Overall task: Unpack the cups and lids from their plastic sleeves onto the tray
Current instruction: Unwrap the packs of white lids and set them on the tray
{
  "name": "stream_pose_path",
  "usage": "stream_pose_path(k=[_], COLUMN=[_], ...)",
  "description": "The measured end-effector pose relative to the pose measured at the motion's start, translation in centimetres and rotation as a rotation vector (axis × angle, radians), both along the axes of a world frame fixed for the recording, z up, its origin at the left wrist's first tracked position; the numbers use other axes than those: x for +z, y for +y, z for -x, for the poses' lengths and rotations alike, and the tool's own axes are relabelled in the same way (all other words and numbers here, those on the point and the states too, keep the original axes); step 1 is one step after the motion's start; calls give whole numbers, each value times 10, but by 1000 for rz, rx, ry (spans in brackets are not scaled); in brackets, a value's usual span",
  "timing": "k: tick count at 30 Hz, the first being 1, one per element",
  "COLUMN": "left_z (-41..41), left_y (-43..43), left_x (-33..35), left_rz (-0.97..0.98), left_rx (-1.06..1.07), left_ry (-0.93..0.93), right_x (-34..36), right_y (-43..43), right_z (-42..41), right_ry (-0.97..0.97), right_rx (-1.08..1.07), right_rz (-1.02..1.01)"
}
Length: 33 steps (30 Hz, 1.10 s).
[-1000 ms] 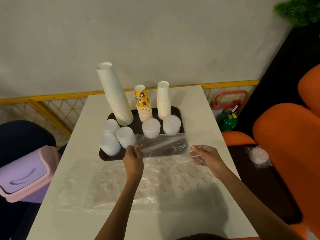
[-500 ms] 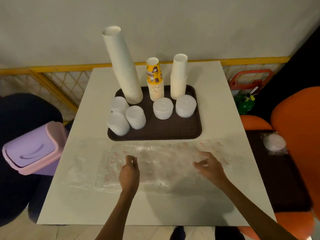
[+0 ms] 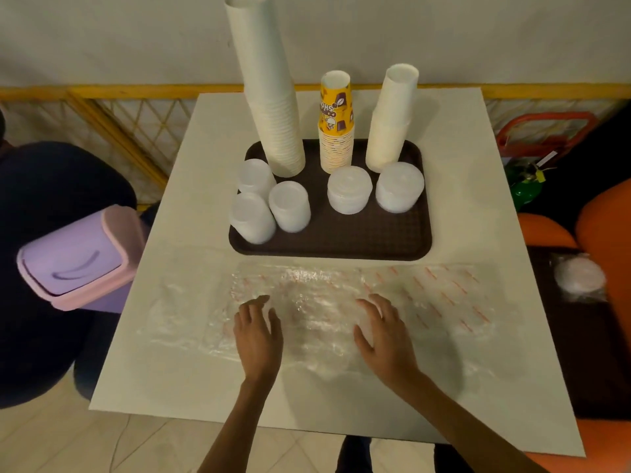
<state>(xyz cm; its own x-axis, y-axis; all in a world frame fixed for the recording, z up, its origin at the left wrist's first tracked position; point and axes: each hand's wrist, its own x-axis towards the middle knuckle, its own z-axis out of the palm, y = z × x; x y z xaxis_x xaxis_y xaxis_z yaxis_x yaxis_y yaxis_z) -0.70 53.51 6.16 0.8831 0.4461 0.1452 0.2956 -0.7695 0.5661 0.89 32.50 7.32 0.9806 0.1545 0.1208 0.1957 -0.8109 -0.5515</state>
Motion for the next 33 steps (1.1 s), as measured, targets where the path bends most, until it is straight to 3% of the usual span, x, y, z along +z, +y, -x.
stream_pose_path(k=[4,12,18,33], left_z=[-5,-15,-15,-12], left_y=[-10,-8,-14,-13], left_x=[-5,-48,-38,-53], left_rz=[-13,-186,-84,-319], left_rx=[-240,-454,-378,-473], left_ry=[-124,22,4,271], right_x=[-15,-45,-47,-69], right_y=[27,46,58,57], right_z=[8,1,-2,-10], right_ry=[-56,67,-10,68], right_rx=[143,199,155,156], right_rz=[45,116,88,339])
